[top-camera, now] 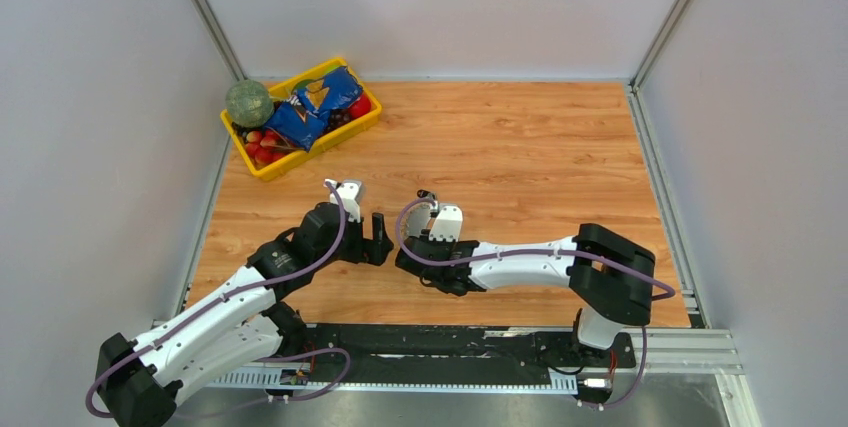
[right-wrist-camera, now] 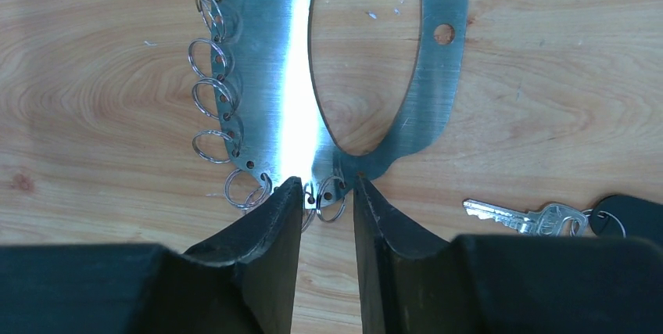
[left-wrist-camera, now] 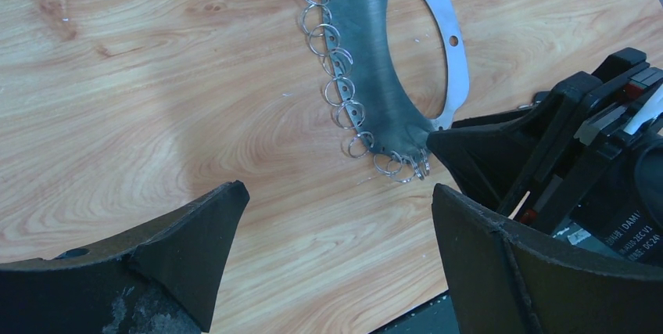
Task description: Put the keys on the keyring
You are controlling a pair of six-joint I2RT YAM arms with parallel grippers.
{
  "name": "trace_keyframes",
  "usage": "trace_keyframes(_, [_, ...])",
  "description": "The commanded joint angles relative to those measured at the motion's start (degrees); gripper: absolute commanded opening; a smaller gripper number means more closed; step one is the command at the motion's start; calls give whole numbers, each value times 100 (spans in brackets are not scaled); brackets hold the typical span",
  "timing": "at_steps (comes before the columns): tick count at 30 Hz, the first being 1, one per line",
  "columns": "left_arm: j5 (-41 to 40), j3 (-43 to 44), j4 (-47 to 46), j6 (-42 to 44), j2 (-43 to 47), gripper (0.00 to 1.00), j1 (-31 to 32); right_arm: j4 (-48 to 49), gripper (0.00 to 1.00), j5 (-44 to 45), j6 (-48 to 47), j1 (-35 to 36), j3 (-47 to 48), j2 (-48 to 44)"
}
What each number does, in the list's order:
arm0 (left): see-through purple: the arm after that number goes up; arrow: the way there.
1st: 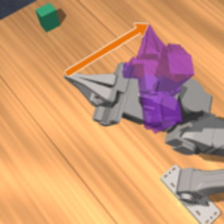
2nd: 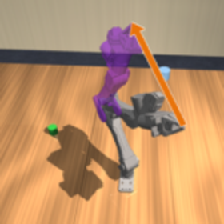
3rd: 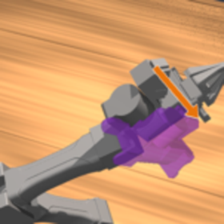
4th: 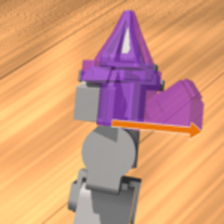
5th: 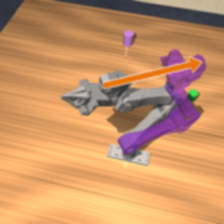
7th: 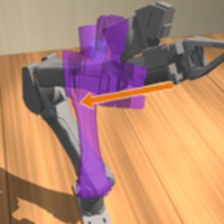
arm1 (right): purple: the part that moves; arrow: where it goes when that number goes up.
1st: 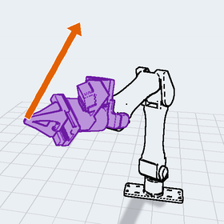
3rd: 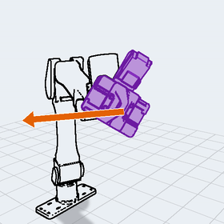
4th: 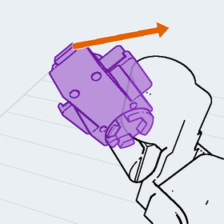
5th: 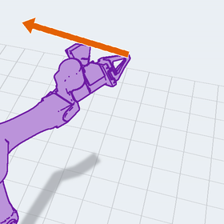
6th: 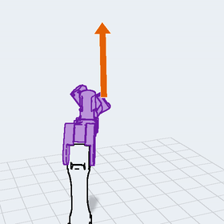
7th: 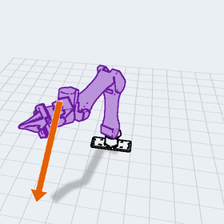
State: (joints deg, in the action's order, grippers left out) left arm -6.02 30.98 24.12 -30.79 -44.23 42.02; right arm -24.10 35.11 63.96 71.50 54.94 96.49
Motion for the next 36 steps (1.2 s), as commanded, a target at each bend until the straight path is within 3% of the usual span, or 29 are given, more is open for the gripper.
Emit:
trace_keyframes(1, [170,-32,-251,-36,72,100,21,-142,33,182,261,31,267,112])
trace_keyframes(31, [293,-34,-277,-47,36,100,25,-506,18,157,283,48,466,398])
trace_keyframes(36, [279,-38,-276,-43,32,100,24,-535,11,174,292,48,474,376])
